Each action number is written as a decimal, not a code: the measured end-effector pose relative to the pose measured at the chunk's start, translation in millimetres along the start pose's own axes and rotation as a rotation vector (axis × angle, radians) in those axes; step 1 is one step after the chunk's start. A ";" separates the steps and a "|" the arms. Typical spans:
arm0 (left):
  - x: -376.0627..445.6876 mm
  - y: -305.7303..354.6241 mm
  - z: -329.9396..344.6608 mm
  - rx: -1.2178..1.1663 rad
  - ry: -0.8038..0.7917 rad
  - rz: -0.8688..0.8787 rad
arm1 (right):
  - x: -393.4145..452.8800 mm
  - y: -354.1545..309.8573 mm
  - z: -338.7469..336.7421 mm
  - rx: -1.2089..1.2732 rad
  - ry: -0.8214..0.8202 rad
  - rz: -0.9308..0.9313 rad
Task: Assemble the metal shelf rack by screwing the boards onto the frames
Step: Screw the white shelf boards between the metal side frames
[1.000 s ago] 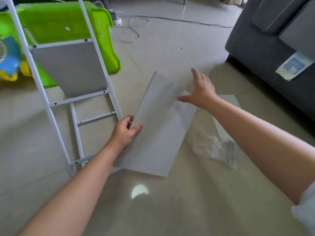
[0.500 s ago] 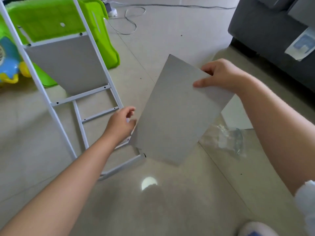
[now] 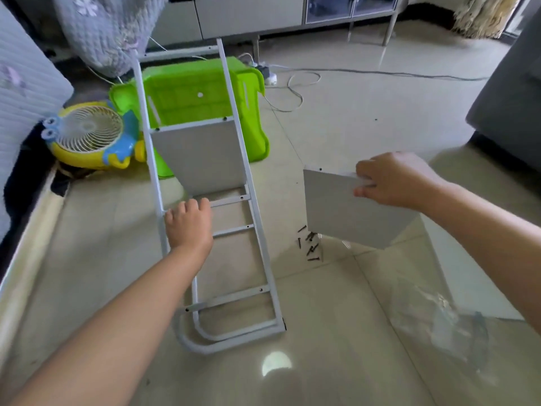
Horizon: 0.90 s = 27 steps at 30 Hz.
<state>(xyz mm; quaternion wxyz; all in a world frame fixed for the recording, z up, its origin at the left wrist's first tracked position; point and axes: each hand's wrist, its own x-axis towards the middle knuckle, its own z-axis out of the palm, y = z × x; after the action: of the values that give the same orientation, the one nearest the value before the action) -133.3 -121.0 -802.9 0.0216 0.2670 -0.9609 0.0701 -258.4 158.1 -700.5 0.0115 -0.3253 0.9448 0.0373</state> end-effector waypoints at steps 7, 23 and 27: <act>16.6 -16.7 -14.1 -0.060 0.099 0.115 | 36.0 -37.3 -18.3 -0.078 -0.039 -0.110; 52.7 -47.6 -60.4 -0.077 0.060 0.163 | 68.6 -79.0 -47.6 -0.215 -0.170 -0.154; 58.7 -50.2 -63.1 -0.113 0.021 0.174 | 61.5 -69.4 -56.4 -0.261 -0.294 -0.223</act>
<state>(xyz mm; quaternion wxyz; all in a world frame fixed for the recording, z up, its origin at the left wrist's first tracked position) -157.4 -184.3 -729.7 0.0406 0.1804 -0.9826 0.0201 -264.0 61.4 -651.5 0.1109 -0.4175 0.8784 0.2046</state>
